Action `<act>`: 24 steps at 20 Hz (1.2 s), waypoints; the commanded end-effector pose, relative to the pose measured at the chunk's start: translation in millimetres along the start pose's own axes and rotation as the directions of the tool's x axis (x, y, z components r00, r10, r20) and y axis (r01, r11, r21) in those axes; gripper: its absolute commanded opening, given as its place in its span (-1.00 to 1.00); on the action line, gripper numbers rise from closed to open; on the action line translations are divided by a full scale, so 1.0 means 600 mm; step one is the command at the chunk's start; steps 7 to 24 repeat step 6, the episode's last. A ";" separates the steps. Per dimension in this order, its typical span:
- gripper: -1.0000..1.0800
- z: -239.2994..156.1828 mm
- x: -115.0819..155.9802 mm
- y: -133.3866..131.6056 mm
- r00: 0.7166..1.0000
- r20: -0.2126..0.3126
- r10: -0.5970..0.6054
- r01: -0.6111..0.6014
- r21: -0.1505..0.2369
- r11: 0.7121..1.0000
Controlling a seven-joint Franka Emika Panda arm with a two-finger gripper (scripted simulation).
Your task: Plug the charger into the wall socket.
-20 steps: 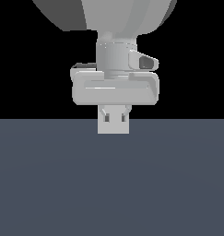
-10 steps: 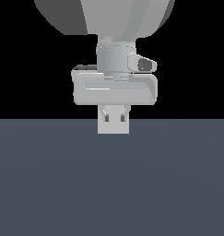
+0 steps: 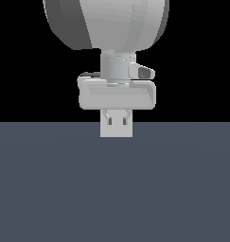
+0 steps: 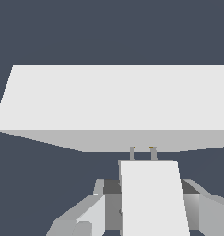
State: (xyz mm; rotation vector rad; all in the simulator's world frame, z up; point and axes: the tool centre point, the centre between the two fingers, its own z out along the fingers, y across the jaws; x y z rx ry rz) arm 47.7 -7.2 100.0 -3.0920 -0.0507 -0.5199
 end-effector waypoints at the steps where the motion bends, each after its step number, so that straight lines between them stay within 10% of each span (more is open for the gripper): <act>1: -1.00 0.003 0.009 0.000 1.000 0.000 0.000 0.000 0.000 1.000; 24: -1.00 0.005 0.014 0.000 1.000 0.000 -0.001 0.001 0.000 1.000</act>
